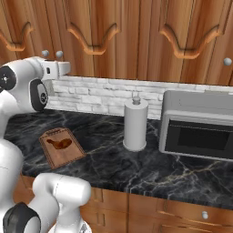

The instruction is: Open the cabinet, retrieve the rolling pin, and place it next to the meat on the cutting board to prepare for tenderizing.

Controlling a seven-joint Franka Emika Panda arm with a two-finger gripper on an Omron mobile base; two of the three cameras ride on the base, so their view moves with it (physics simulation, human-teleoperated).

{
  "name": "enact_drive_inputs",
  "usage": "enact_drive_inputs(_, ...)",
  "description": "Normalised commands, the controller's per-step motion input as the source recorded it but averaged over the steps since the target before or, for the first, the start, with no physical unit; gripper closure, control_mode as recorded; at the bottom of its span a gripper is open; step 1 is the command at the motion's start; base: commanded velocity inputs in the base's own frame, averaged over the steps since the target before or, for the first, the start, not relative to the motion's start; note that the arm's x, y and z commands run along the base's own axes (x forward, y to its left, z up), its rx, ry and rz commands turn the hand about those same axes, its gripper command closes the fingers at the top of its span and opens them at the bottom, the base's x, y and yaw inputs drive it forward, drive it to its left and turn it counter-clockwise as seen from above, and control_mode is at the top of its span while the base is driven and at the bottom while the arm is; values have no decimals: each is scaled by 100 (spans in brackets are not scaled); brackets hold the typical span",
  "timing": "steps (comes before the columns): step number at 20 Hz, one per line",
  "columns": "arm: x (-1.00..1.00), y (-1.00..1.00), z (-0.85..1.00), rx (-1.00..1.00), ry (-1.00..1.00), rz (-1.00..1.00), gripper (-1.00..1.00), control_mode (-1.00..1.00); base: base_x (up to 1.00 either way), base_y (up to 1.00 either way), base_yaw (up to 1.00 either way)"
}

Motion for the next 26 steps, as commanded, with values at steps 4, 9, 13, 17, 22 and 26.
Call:
enact_drive_inputs(4, 31, 6, 2, 0, 0, 0, -100, -100, 0, 0, 0)
enact_drive_inputs(9, 26, 5, 4, 0, 0, 0, -100, -100, 0, 0, 0)
enact_drive_inputs(13, 22, 11, 9, 0, 0, 0, -100, -100, 0, 0, 0)
enact_drive_inputs(17, 26, 3, 4, 0, 0, 0, -100, -100, 0, 0, 0)
enact_drive_inputs(22, 27, 1, 0, 0, 0, 0, -100, -100, 0, 0, 0)
enact_drive_inputs(26, 25, 0, 0, 0, 0, 0, -100, -100, 0, 0, 0)
